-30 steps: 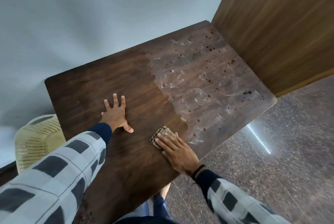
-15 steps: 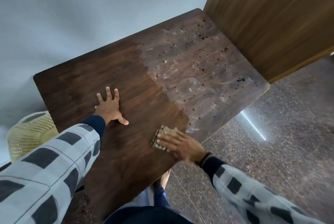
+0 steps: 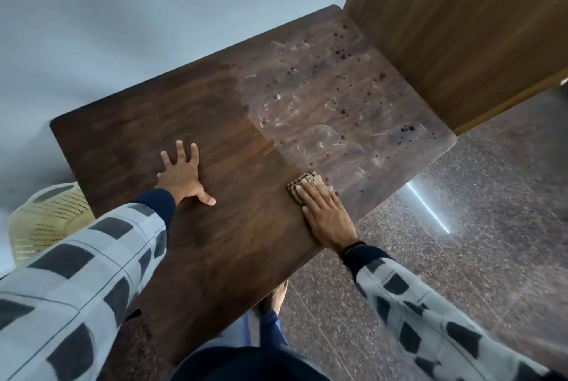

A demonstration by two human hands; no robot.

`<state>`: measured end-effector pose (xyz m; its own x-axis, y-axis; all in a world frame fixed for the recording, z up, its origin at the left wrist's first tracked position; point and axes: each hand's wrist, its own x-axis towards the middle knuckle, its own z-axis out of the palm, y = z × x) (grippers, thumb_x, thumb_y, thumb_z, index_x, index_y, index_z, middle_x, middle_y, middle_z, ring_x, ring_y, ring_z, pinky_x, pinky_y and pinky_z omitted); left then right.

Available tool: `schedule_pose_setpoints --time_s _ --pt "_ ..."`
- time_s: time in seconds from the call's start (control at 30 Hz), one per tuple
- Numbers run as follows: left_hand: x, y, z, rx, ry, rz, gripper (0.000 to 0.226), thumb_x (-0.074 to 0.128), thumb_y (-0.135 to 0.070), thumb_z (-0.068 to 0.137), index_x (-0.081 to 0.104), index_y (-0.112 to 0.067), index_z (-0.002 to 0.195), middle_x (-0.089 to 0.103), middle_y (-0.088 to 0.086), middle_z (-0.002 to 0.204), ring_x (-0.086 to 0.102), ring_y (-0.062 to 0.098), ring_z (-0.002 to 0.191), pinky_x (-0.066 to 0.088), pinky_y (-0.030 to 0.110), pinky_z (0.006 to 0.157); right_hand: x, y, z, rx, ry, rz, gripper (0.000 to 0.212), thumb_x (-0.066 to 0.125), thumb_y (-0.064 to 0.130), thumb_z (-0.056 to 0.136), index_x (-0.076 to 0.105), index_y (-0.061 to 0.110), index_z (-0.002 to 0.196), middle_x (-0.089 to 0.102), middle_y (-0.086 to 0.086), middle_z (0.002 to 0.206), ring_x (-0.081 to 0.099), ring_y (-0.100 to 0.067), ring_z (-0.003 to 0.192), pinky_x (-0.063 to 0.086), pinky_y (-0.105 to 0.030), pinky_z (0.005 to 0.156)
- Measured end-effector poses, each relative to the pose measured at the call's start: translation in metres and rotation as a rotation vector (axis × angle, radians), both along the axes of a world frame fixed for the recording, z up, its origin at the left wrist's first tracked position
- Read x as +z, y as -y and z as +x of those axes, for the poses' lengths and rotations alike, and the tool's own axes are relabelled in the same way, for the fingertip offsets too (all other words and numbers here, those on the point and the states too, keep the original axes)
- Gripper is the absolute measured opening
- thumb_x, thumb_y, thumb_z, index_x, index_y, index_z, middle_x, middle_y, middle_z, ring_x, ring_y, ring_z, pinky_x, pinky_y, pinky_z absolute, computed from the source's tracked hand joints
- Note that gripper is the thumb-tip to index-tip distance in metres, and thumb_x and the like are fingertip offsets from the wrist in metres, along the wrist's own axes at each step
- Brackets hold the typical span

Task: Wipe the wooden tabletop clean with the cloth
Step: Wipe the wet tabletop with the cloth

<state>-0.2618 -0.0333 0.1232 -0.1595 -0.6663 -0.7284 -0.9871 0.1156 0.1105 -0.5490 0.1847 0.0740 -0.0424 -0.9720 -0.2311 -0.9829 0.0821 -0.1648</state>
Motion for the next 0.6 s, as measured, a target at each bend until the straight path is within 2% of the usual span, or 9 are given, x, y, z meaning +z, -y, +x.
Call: schedule_pose_setpoints --time_s 0.07,0.17,0.23,0.27,0.37,0.4,0.43,0.53,0.6 --pt "0.000 -0.001 0.001 -0.004 -0.005 -0.003 0.158 0.096 -0.047 0.054 -0.023 -0.027 0.156 -0.040 0.003 0.157 -0.024 0.046 0.146 0.019 0.069 0.115 -0.008 -0.020 0.024 -0.024 0.042 -0.039 0.055 0.020 0.041 0.111 0.005 0.032 0.163 0.003 0.009 0.170 0.002 -0.015 0.157 0.017 -0.048 0.127" --pt "0.001 -0.001 0.001 0.003 -0.014 0.004 0.157 0.096 -0.046 0.055 -0.023 -0.027 0.156 -0.040 0.002 0.157 -0.025 0.045 0.146 0.019 0.069 0.115 -0.018 -0.049 0.018 0.304 0.023 -0.031 0.056 0.021 0.040 0.111 0.003 0.031 0.163 0.004 0.007 0.171 0.005 -0.016 0.157 0.012 -0.044 0.127" --pt "0.002 0.000 0.000 0.004 -0.006 0.006 0.156 0.096 -0.045 0.056 -0.024 -0.028 0.155 -0.041 0.002 0.157 -0.025 0.045 0.146 0.019 0.068 0.115 -0.011 -0.031 -0.008 0.425 -0.059 -0.005 0.055 0.019 0.038 0.112 -0.001 0.032 0.163 -0.002 0.007 0.170 -0.002 -0.016 0.157 0.004 -0.045 0.128" --pt "0.002 0.000 -0.001 0.002 0.001 0.006 0.156 0.095 -0.045 0.056 -0.024 -0.028 0.155 -0.042 0.002 0.156 -0.025 0.045 0.146 0.019 0.068 0.115 -0.007 -0.018 -0.017 0.360 -0.064 0.024 0.055 0.019 0.038 0.112 -0.001 0.033 0.163 -0.004 0.008 0.169 -0.006 -0.015 0.156 0.004 -0.047 0.129" --pt "0.001 0.000 -0.002 -0.001 0.012 0.008 0.157 0.096 -0.046 0.056 -0.025 -0.028 0.155 -0.042 0.002 0.156 -0.025 0.045 0.146 0.018 0.068 0.115 0.003 -0.001 -0.004 -0.111 0.051 -0.021 0.055 0.021 0.039 0.111 0.005 0.034 0.163 0.002 0.012 0.169 -0.003 -0.012 0.156 0.014 -0.049 0.127" --pt "0.000 0.000 -0.001 -0.001 0.015 0.007 0.158 0.096 -0.046 0.055 -0.025 -0.028 0.155 -0.042 0.002 0.156 -0.025 0.044 0.146 0.018 0.068 0.115 -0.001 -0.008 0.009 -0.136 0.049 -0.065 0.055 0.021 0.040 0.110 0.005 0.033 0.163 0.002 0.011 0.169 0.000 -0.013 0.157 0.016 -0.049 0.126" --pt "0.000 0.000 -0.001 0.001 0.018 0.009 0.158 0.096 -0.046 0.055 -0.026 -0.028 0.154 -0.043 0.002 0.156 -0.026 0.044 0.146 0.018 0.068 0.115 -0.005 -0.022 0.020 -0.051 0.059 -0.068 0.056 0.019 0.040 0.110 0.003 0.032 0.163 0.001 0.010 0.170 0.002 -0.014 0.157 0.018 -0.049 0.126" --pt "-0.002 0.001 -0.002 0.004 0.017 0.023 0.158 0.096 -0.045 0.056 -0.027 -0.028 0.154 -0.044 0.002 0.155 -0.027 0.044 0.146 0.015 0.069 0.115 -0.016 -0.051 0.002 0.456 0.031 -0.033 0.057 0.026 0.038 0.111 0.004 0.030 0.163 0.003 0.006 0.171 0.005 -0.017 0.158 0.013 -0.048 0.127" --pt "-0.004 0.003 -0.003 0.008 0.027 0.028 0.158 0.096 -0.045 0.056 -0.028 -0.027 0.154 -0.046 0.002 0.154 -0.027 0.045 0.145 0.014 0.068 0.114 -0.010 -0.018 -0.028 0.614 -0.057 -0.014 0.061 0.033 0.035 0.110 0.002 0.033 0.163 0.003 0.003 0.170 0.001 -0.021 0.157 0.005 -0.050 0.128"
